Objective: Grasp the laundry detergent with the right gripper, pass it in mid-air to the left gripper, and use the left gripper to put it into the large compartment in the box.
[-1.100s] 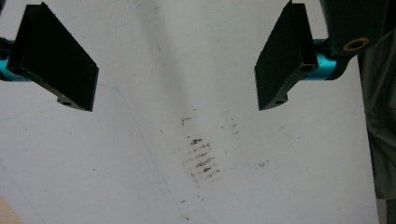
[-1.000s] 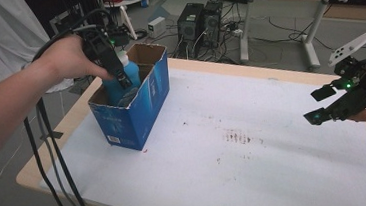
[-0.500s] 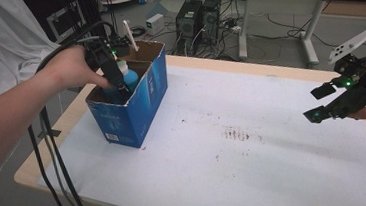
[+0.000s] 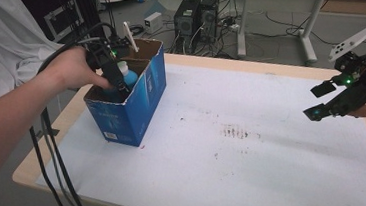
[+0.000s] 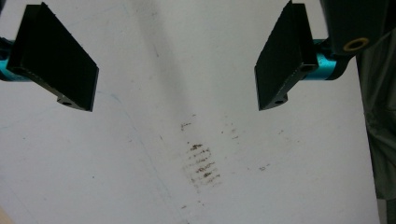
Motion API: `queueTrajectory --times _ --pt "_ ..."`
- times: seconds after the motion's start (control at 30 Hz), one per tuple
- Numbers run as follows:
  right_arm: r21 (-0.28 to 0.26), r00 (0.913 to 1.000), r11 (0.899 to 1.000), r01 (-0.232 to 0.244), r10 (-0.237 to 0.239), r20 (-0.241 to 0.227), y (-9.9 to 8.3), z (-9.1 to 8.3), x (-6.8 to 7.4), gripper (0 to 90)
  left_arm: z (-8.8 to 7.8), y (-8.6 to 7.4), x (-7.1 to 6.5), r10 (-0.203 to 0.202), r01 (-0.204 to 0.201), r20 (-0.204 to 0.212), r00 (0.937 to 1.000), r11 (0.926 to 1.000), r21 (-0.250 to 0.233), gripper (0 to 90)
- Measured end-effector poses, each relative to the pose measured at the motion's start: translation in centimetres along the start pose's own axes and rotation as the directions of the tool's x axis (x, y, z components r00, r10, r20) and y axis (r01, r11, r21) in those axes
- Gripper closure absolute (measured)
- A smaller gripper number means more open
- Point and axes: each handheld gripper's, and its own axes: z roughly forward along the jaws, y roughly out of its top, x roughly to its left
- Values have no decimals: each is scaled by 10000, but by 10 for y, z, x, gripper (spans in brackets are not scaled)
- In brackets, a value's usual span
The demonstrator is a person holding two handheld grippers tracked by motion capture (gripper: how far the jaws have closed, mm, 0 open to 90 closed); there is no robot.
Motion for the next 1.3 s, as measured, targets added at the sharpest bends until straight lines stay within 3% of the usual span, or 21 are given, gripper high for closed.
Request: queueTrajectory --times 1.3 --pt "17 10000 10000 -32 32 -54 -1 1 1 133 1 -1 2 -112 111 102 9999 9999 98 363"
